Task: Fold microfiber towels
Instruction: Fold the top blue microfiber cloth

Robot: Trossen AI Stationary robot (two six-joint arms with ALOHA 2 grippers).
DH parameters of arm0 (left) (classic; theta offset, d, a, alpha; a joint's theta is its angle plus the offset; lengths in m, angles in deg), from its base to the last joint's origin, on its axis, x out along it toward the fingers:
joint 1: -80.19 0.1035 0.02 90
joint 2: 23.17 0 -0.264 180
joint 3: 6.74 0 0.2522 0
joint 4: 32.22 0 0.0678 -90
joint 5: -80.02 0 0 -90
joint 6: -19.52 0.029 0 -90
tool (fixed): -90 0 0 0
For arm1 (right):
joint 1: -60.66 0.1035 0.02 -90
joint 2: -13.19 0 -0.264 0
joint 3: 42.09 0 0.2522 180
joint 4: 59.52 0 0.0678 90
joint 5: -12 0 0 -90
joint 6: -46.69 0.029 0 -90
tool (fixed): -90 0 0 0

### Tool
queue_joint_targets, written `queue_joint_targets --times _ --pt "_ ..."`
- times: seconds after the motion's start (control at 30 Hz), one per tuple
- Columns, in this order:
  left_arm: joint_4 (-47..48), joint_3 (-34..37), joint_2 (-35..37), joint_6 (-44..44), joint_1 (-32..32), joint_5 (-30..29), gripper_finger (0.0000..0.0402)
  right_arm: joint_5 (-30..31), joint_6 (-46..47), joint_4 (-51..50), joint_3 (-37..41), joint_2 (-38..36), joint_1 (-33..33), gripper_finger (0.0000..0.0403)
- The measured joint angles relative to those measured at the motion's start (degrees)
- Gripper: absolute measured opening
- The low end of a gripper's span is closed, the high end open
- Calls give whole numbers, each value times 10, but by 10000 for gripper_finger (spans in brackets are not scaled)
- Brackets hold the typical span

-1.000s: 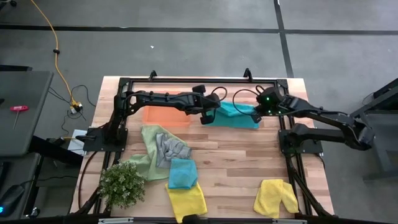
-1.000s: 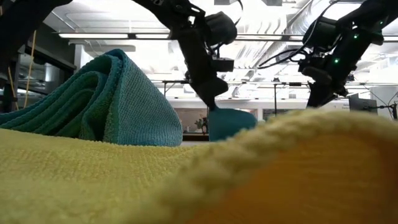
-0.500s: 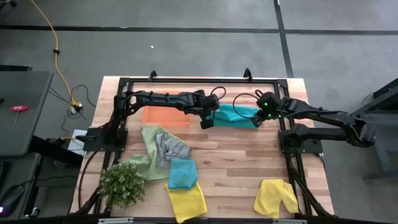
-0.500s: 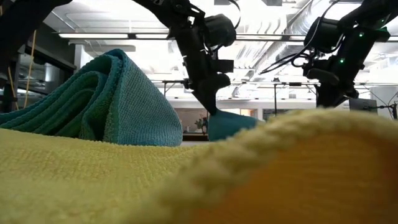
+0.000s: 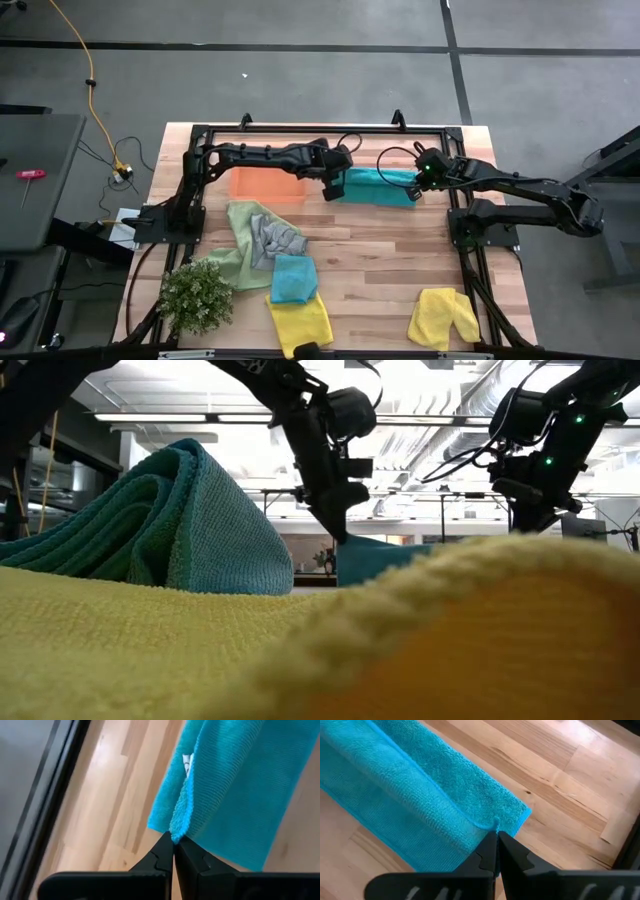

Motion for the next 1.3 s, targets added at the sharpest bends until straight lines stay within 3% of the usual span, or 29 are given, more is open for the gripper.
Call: queue_joint_targets --times 0.17,0.47,0.63,0.8,0.9,1.13,1.3 --pt "-9 0 0 22 -1 -1 16 0 1 0 0 0 0 16" --pt "-5 0 0 49 1 -3 94 -1 1 7 0 0 0 120" --pt "0 -1 4 63 1 1 130 -5 -10 23 0 -12 0 157" --pt "24 -2 12 70 15 148 146 -20 1 40 0 -36 4 165" --pt "26 -1 12 69 28 198 144 -25 4 57 0 -43 17 165" --pt "19 -1 12 38 54 116 111 6 -15 160 0 -42 50 165" --pt "6 -2 7 2 73 142 44 27 -42 233 0 -42 66 165"
